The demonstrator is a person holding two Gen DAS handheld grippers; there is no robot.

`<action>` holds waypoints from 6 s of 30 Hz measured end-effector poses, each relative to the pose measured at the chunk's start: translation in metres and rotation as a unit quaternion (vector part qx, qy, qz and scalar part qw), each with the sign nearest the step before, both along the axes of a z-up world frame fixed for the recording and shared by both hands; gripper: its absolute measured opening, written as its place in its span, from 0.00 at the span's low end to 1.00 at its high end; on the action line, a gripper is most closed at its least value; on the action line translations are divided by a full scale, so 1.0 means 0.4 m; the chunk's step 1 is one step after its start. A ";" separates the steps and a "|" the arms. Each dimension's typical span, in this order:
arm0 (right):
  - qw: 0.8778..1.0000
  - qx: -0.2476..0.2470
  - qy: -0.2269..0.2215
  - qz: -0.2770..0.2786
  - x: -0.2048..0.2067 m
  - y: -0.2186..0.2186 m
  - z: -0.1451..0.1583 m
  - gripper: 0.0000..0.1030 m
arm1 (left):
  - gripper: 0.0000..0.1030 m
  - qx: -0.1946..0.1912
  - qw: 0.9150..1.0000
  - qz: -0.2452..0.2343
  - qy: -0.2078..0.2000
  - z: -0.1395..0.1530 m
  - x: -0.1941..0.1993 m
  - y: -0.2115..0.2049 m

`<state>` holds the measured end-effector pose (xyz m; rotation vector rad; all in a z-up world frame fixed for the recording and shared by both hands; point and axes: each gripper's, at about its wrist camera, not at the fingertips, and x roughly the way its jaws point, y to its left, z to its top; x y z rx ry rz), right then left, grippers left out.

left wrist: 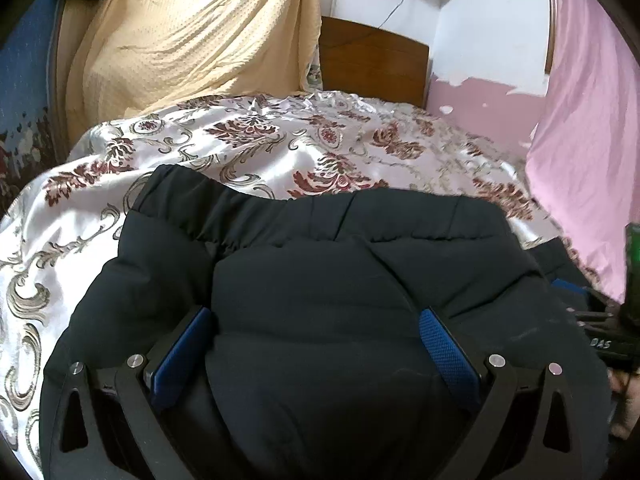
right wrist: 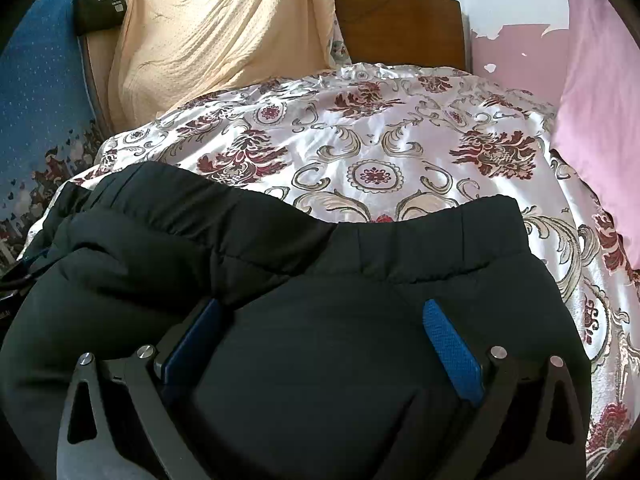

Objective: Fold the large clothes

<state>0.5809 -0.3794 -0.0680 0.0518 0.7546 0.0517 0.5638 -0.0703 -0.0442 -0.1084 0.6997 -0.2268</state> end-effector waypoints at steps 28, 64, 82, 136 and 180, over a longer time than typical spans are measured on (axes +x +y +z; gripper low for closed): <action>0.995 0.085 0.047 0.032 -0.207 -0.290 -0.024 0.98 | 1.00 -0.158 0.980 -0.053 0.111 -0.111 -0.152 0.388; 0.944 0.282 0.100 0.140 -0.132 -0.276 -0.164 0.99 | 1.00 -0.200 0.964 -0.127 0.123 -0.136 -0.148 0.370; 0.973 0.203 0.111 0.010 -0.173 -0.219 -0.085 0.38 | 0.35 -0.067 0.988 -0.045 0.132 -0.006 -0.187 0.270; 0.923 0.332 0.176 0.084 -0.263 -0.229 -0.155 0.47 | 0.21 0.003 0.995 -0.039 0.088 0.049 -0.408 0.301; 0.994 0.054 0.089 -0.017 -0.650 -0.071 0.120 0.87 | 0.88 0.059 0.991 0.093 0.078 0.175 -0.735 0.341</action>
